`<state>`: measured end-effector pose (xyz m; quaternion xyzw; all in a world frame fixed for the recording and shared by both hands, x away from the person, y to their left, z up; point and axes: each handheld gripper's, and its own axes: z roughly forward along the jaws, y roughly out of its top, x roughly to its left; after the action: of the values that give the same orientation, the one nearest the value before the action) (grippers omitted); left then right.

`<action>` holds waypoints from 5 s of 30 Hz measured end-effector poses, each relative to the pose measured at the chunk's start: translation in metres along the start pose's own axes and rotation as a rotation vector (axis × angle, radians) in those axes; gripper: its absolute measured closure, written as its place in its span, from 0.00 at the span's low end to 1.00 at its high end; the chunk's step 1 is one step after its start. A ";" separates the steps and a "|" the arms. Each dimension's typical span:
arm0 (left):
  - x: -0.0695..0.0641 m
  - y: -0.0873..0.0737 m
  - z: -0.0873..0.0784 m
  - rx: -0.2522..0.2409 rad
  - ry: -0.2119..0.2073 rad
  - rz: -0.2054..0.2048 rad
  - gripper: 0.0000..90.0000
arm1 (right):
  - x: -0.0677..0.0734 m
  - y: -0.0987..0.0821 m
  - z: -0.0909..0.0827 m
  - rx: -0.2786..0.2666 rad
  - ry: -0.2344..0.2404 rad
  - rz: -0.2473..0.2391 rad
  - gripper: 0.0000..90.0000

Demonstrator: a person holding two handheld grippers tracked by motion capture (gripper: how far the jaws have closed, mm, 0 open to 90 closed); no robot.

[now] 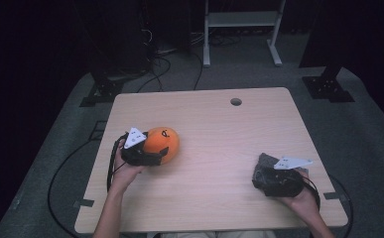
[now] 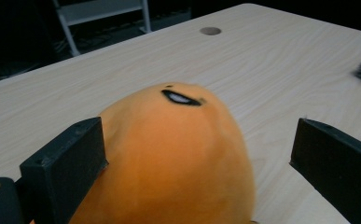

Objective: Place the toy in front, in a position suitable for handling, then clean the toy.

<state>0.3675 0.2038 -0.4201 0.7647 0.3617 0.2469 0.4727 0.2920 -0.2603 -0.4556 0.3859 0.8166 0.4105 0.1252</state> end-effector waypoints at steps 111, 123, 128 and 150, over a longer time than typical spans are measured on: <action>-0.111 0.032 0.015 -0.062 -0.456 0.179 0.19 | -0.022 -0.001 -0.014 -0.034 -0.073 0.051 0.34; -0.100 0.022 0.021 0.023 -0.447 0.193 0.17 | -0.023 0.004 -0.008 -0.015 -0.104 0.009 0.35; -0.095 0.016 0.025 0.039 -0.456 0.173 0.17 | -0.027 0.006 -0.002 0.010 -0.128 0.008 0.40; -0.133 0.010 0.028 0.087 -0.387 0.247 0.23 | -0.035 0.006 0.020 0.165 -0.222 0.051 0.75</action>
<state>0.3088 0.0813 -0.4278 0.8559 0.1781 0.1359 0.4661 0.3286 -0.2724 -0.4674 0.4588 0.8186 0.2996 0.1722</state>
